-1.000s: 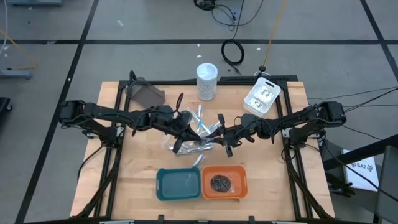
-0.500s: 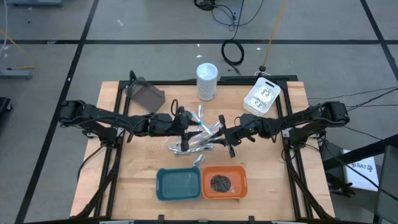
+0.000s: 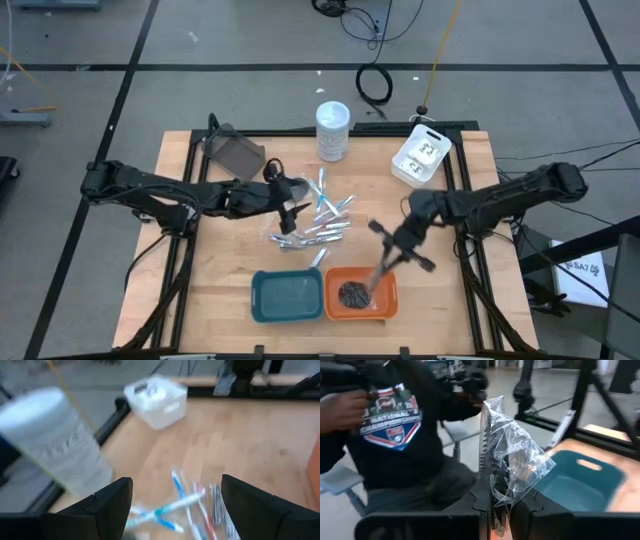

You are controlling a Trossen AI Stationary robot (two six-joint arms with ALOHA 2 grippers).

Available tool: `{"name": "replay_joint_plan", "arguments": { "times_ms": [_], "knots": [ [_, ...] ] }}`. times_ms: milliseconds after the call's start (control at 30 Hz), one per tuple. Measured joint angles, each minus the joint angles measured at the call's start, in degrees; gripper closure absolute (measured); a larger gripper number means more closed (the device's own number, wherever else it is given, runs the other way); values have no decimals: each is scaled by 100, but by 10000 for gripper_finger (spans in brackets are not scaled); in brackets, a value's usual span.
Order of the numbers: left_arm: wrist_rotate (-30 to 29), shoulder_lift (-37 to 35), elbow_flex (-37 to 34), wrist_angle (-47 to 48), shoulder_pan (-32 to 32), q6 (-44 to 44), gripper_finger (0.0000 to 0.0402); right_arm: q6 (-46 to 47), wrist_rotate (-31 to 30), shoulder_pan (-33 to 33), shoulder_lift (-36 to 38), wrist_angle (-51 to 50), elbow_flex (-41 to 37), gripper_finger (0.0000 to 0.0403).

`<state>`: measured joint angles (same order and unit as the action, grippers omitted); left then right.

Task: Pick & Place Travel size toiletries
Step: Put the black hairbrush into the orange bin

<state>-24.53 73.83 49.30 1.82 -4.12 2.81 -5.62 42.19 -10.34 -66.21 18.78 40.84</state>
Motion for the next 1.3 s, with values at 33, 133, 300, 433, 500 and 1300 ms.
{"name": "replay_joint_plan", "arguments": {
  "times_ms": [33,133,300,433,500,1300],
  "knots": [
    [2,5,-2,107,16,143,101,-5,-201,-180,-42,-12,0,382],
    [-17,68,-2,161,37,553,106,-23,-1000,-689,-266,-41,0,379],
    [85,80,-2,177,28,778,117,15,-2213,-1194,-842,-114,-2,380],
    [94,84,-2,146,28,795,124,389,-2670,-1221,-1278,-105,-4,382],
    [94,82,-2,139,28,821,127,650,-2750,-1217,-1413,-185,-4,381],
    [107,84,-2,264,28,1008,128,1205,-2694,-1280,-1518,-133,-4,263]
  ]
}}
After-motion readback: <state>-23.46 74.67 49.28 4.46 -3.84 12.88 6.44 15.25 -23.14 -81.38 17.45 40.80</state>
